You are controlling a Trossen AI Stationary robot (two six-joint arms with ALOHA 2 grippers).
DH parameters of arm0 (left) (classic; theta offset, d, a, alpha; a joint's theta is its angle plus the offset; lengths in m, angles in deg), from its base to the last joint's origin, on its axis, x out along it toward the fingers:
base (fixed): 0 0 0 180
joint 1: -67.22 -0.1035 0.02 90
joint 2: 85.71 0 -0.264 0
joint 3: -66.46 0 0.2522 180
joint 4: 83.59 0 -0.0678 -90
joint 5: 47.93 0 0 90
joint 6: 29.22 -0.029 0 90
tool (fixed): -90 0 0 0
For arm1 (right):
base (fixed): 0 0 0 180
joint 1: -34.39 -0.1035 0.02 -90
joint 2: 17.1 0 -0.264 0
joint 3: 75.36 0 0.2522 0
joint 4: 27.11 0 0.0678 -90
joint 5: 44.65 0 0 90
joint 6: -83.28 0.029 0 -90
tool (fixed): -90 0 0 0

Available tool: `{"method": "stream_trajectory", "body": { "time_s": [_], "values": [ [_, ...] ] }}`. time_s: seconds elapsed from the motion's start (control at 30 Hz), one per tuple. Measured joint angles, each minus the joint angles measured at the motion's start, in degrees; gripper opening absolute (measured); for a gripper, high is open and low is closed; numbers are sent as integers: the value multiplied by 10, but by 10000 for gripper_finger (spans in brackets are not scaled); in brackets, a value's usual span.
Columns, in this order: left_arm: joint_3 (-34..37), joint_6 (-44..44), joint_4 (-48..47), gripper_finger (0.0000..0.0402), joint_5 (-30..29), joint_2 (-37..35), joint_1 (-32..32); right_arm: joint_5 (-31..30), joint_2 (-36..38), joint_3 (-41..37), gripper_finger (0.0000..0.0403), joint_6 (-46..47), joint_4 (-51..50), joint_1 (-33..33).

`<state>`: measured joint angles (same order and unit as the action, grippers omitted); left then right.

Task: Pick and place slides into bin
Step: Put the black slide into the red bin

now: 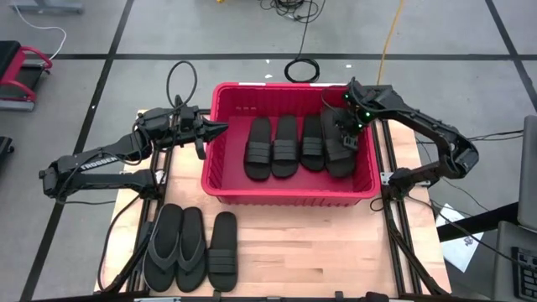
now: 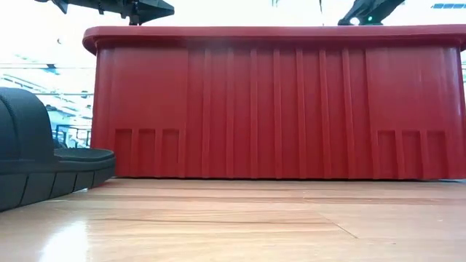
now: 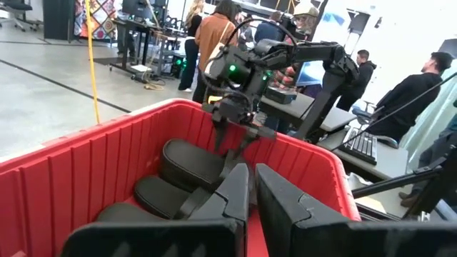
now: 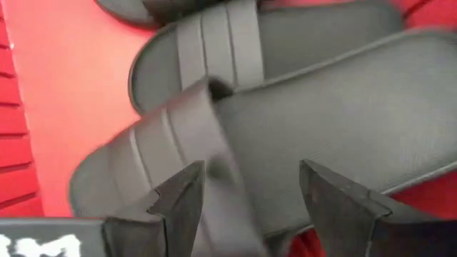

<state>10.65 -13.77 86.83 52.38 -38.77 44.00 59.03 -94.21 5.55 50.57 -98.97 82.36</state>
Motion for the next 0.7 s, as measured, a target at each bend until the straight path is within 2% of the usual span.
{"method": "stream_trajectory", "body": {
  "time_s": [0.5,0.7],
  "values": [
    [0,-2,0,24,0,0,0,60,36,9,221,-11,5,-14],
    [0,-6,0,24,0,0,0,87,-22,56,204,-15,-32,-11]
  ]
}}
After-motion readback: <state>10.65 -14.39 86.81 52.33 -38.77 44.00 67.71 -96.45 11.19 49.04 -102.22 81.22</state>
